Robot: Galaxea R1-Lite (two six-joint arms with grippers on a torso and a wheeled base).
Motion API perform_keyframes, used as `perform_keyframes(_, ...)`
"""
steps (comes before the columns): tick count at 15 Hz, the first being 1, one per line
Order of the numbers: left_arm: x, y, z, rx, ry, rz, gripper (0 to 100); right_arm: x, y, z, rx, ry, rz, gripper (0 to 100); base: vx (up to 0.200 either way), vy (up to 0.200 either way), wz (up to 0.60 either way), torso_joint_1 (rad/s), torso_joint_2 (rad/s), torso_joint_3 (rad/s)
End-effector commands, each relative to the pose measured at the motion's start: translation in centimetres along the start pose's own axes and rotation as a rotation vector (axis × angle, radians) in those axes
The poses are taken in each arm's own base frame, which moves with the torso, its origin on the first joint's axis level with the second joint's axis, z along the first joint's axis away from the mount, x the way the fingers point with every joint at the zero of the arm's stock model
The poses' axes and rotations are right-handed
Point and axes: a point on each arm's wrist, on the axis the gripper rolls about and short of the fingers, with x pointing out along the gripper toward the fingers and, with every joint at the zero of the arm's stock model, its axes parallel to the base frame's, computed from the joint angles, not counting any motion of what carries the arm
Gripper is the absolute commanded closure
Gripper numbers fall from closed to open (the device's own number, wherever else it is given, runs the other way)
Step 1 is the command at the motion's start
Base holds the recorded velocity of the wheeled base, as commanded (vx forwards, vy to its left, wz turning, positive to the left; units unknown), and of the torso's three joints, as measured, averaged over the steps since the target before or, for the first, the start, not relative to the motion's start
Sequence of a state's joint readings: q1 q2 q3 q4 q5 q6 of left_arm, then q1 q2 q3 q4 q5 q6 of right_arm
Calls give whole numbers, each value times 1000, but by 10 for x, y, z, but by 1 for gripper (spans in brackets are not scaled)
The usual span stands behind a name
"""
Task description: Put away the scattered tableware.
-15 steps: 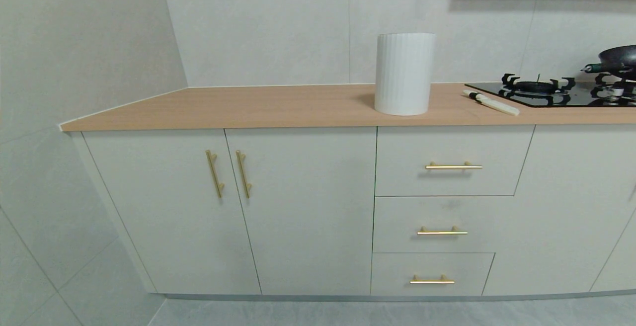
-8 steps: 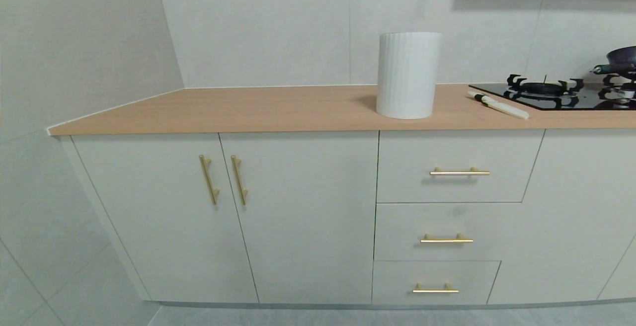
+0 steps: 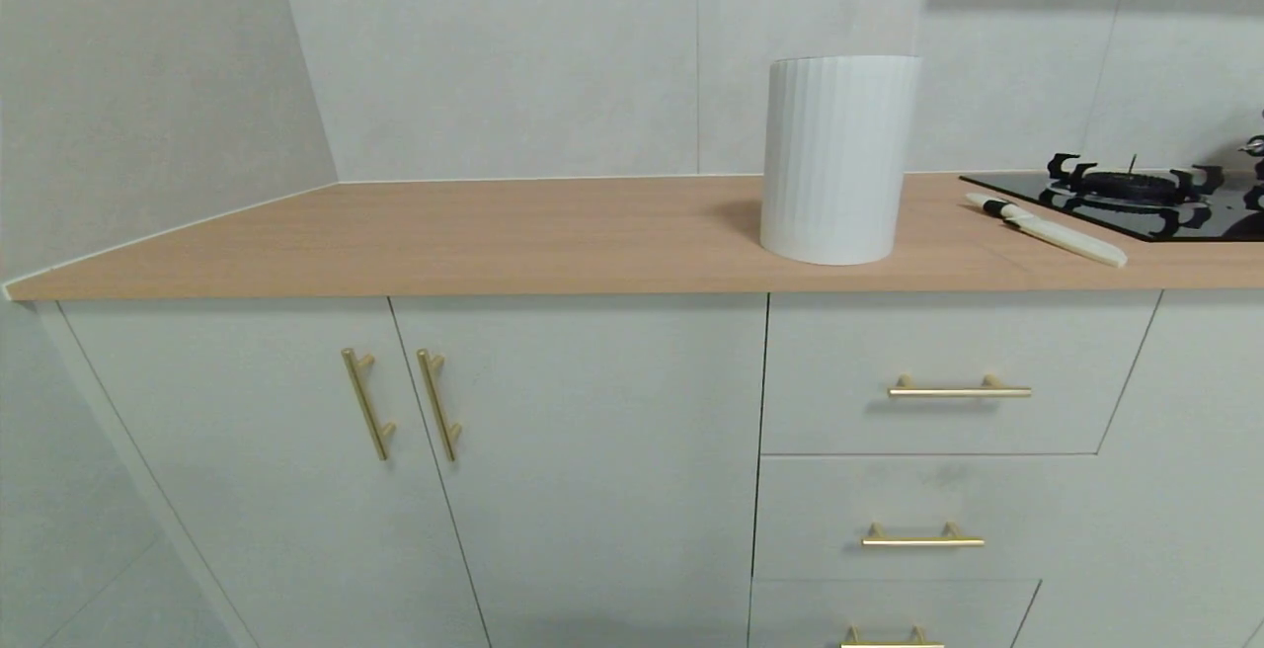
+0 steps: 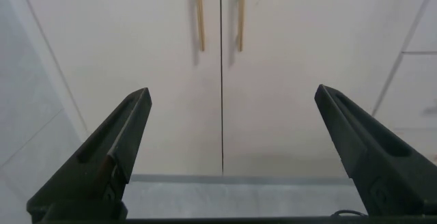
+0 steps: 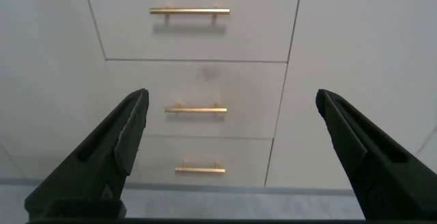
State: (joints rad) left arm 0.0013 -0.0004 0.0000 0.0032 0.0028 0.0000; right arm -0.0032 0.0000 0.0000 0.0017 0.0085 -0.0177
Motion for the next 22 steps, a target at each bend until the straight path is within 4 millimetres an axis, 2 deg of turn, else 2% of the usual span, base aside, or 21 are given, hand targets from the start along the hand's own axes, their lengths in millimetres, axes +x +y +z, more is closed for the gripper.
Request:
perform_keyframes(1,0,0,0,0,0,1,0,0,0,0,-1,1,-1,0,200,0,0,7,7,2)
perform_keyframes(5,0,0,0,0,0,1,0,0,0,0,-1,1,-1,0,200,0,0,-1,2,2)
perform_keyframes(16,0,0,0,2,0,1,0,0,0,0,1,1,-1,0,0,0,0,0,0,0)
perform_keyframes(22,0,0,0,0,0,1,0,0,0,0,1,0,-1,0,0,-200,0,3,2,2)
